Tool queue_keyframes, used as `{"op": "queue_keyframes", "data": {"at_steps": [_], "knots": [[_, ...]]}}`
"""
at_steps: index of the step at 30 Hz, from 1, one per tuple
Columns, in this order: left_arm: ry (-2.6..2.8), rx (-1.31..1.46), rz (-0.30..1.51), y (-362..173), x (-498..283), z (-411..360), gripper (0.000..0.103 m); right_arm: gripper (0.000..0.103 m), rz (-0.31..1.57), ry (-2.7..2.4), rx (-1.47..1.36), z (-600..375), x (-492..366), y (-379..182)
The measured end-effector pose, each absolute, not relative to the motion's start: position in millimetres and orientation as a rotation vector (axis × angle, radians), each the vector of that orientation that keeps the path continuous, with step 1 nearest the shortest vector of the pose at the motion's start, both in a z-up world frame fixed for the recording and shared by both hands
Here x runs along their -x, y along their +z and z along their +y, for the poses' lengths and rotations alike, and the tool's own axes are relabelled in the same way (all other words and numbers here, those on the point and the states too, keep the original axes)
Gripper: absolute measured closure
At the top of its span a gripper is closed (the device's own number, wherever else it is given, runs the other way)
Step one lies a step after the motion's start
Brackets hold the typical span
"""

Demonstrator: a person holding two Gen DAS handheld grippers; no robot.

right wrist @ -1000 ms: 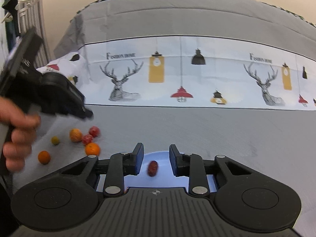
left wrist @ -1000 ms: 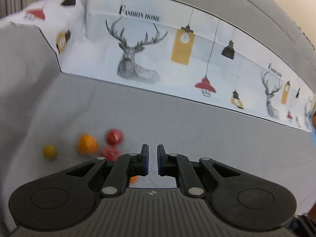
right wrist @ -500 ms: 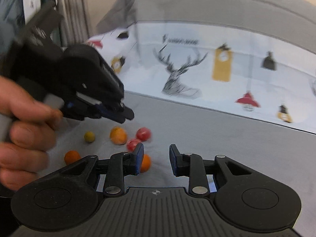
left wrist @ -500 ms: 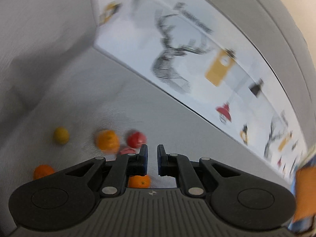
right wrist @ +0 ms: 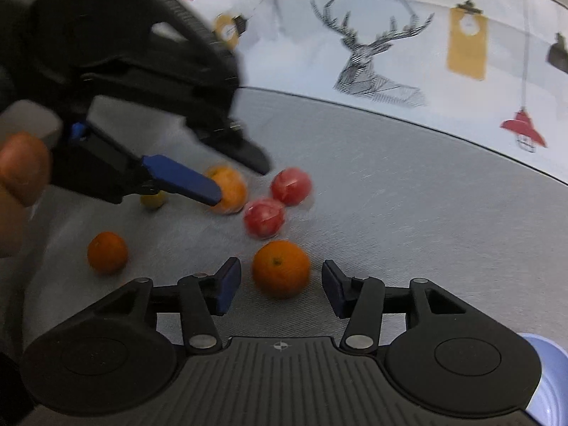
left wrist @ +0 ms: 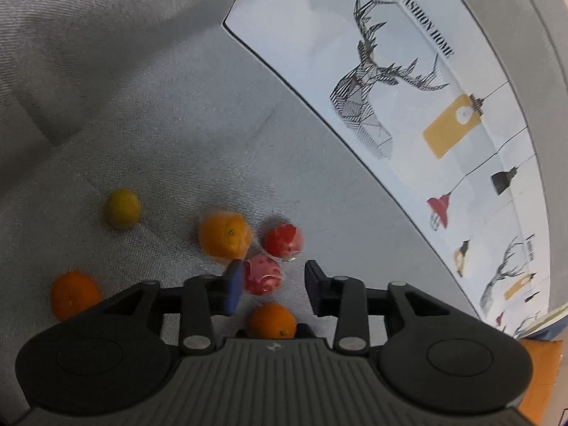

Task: Organize fruits
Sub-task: 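Grasp a red round fruit from the pile with the left gripper while the right gripper grasps a mandarin orange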

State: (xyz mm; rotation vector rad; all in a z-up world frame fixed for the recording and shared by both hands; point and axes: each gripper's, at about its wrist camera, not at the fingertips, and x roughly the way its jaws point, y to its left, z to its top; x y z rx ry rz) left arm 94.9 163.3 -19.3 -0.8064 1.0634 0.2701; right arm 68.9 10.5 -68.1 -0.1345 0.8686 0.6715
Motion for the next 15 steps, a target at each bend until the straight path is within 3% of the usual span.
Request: {"op": "queue_keyframes", "data": {"at_steps": [1, 15], "knots": [[0.276, 0.793, 1.074, -22, -97, 162, 0.061, 0.067, 0.868, 0.675, 0.137, 10, -69, -67], [0.292, 0.633, 1.145, -46, -113, 133, 0.060, 0.068, 0.879, 0.501, 0.038, -35, -77, -34]]}}
